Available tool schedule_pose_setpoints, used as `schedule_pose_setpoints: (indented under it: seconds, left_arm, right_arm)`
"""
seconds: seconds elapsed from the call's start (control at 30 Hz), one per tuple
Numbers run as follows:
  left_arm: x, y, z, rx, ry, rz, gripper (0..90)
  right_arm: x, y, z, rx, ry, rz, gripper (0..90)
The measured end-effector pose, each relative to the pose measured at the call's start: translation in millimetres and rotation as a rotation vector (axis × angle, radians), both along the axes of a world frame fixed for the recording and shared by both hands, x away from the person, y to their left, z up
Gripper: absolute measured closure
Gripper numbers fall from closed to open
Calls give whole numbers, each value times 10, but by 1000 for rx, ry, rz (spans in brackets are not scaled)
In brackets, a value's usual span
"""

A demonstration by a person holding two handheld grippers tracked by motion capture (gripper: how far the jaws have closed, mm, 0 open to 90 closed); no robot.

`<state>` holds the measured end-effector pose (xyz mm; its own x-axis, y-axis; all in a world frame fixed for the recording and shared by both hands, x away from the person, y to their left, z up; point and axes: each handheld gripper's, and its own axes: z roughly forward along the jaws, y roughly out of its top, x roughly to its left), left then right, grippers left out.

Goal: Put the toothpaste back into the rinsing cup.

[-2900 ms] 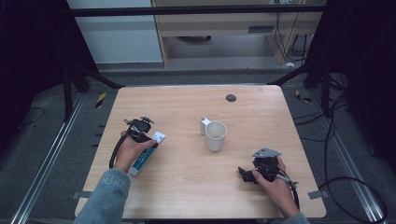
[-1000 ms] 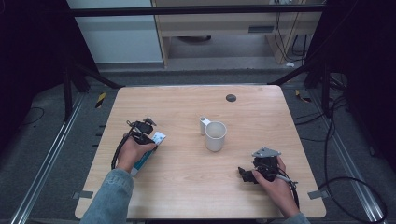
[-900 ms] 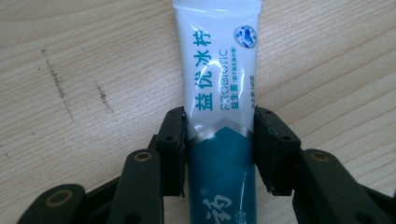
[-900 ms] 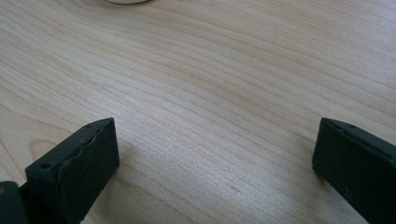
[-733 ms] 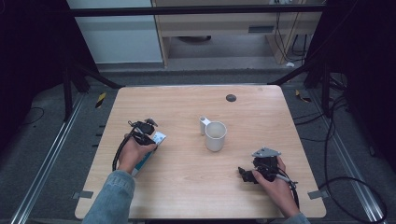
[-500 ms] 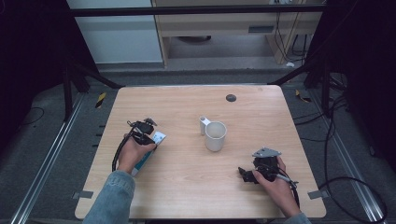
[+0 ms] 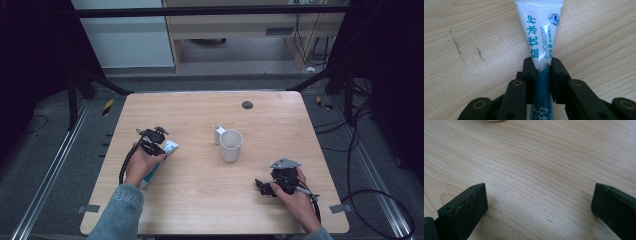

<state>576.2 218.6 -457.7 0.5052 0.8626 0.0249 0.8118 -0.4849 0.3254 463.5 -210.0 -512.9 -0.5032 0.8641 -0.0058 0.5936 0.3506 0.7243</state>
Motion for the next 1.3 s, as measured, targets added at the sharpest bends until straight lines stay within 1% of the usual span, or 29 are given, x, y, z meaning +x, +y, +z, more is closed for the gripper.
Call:
schedule_pose_setpoints:
  seconds: [0.1,0.33,0.43,0.47,0.53,0.57,0.73,0.87,0.9,0.93,1.03,1.17,1.3]
  left_arm:
    - [0,9,0,-11,4,6,769]
    - [-16,61,11,-28,-7,16,777]
    - [-38,108,30,-38,-17,24,778]
    - [-52,127,48,-47,-23,28,778]
    - [-80,169,112,-63,-39,31,779]
    - [-102,185,156,-80,-53,40,779]
    - [-187,244,372,-109,-113,44,780]
    - [-250,260,524,-142,-155,41,781]
    - [-272,259,571,-149,-171,36,780]
    - [-290,252,606,-151,-183,35,780]
    - [-324,218,688,-136,-198,23,779]
    - [-343,146,754,-114,-196,-10,780]
    - [-349,100,782,-112,-203,-14,780]
  right_arm:
    - [0,0,0,0,0,0,8]
    - [0,0,0,0,0,0,7]
    - [0,0,0,0,0,0,8]
    - [0,0,0,0,0,0,8]
    - [0,0,0,0,0,0,7]
    - [0,0,0,0,0,0,8]
    - [0,0,0,0,0,1,8]
    - [0,0,0,0,0,0,8]
    - [0,0,0,0,0,0,8]
    - [0,0,0,0,0,0,8]
    - [0,0,0,0,0,0,8]
    - [0,0,0,0,0,0,8]
    - [0,0,1,0,0,0,8]
